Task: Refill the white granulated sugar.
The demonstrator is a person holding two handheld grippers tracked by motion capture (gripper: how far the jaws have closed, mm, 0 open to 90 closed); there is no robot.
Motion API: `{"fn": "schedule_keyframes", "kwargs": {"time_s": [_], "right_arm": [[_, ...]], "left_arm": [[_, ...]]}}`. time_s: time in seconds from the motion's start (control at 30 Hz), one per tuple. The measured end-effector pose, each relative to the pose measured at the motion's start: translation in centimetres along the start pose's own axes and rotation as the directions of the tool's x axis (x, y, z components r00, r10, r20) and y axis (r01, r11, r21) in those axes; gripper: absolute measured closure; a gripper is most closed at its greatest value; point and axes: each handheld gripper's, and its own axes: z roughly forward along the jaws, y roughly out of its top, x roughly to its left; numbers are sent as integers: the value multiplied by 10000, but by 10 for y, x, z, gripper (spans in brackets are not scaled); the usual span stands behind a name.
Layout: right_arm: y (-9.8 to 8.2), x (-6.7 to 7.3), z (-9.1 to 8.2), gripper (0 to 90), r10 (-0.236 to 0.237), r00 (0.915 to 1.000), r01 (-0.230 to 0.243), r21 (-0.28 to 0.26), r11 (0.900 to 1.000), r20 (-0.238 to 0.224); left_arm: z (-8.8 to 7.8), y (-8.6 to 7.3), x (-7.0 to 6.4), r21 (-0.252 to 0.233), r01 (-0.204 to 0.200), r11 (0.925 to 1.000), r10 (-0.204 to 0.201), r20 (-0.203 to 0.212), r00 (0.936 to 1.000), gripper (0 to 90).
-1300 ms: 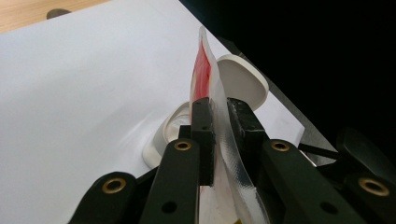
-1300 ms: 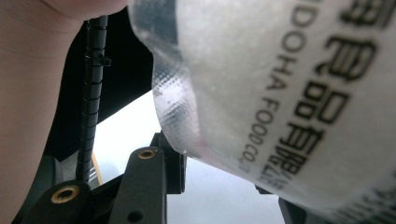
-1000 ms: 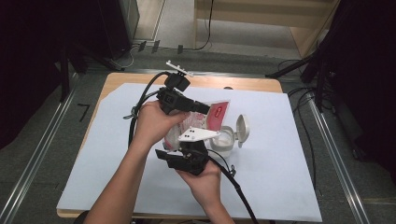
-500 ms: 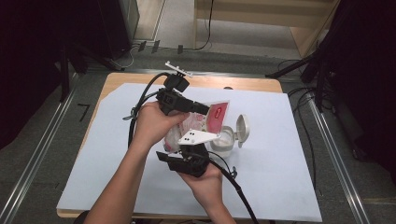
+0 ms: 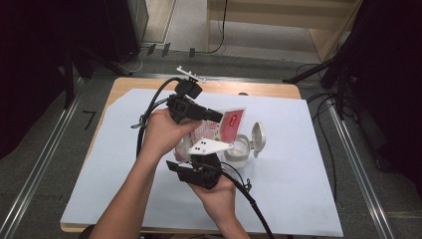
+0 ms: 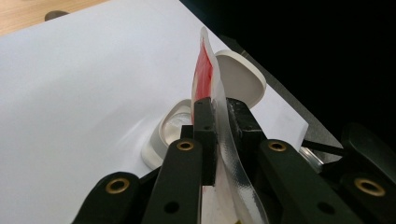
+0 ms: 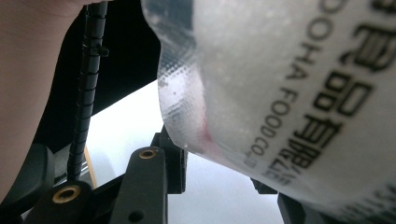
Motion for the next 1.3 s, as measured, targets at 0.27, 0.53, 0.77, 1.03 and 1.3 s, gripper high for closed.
{"fn": "schedule_keyframes", "kwargs": {"time_s": [0.27,0.53,0.77,1.03,1.3], "right_arm": [[-1,1,-1,641,-176,9998,176,-49,9998,40],[-1,3,-1,630,-81,9999,82,-63,9999,70],[-2,5,-1,622,-92,9999,93,-92,9999,40],[-3,5,-1,605,-85,10000,85,-184,9998,-22],[-3,3,-2,630,-69,10000,69,-218,9997,-2]], "left_arm": [[0,1,-1,84,39,10000,-39,-20,10000,842],[0,1,-1,174,38,9998,-38,-6,10000,842],[0,0,-2,124,46,9999,-47,50,10000,842],[0,0,-4,145,32,9999,-32,-11,10000,840],[0,1,-7,132,-48,9999,49,-88,9999,837]]}}
